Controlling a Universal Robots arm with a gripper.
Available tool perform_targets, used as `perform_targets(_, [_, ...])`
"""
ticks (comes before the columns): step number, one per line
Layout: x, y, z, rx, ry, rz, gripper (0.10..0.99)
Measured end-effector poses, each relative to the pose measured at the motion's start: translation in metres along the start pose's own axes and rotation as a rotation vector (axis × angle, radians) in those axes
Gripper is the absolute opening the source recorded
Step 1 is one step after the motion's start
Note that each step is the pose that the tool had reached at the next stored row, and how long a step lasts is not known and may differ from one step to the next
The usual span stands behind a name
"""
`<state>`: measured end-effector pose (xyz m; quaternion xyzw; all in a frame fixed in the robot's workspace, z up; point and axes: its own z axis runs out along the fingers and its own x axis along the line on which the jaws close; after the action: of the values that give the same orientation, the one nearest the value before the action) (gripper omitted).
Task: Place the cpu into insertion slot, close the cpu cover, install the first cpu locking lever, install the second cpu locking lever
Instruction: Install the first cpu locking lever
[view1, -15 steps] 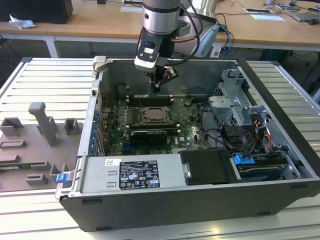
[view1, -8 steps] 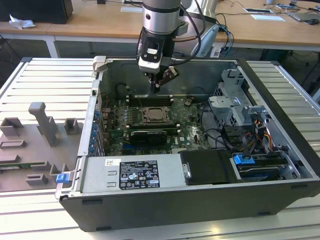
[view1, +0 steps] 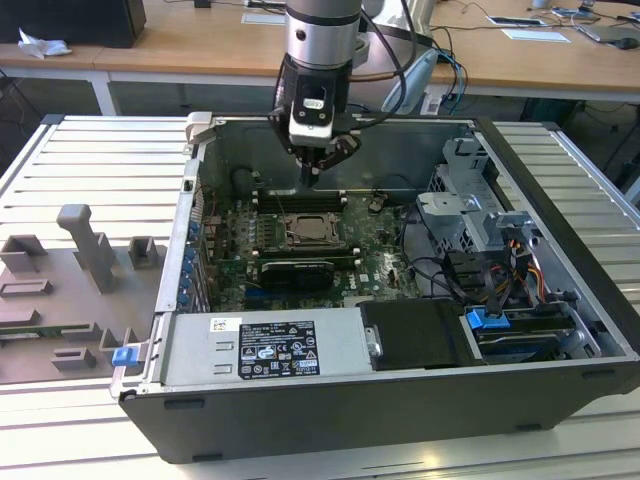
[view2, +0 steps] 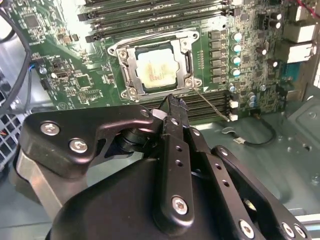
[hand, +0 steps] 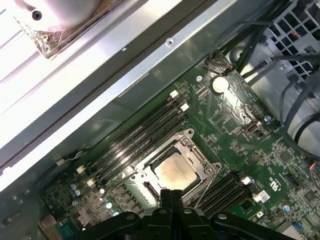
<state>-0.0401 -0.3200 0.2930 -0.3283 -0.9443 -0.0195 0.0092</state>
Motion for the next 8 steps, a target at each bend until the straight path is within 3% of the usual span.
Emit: perform_targets(8, [0.0000,0.0000,0.0000,0.004,0.0036,-0.119,0.106])
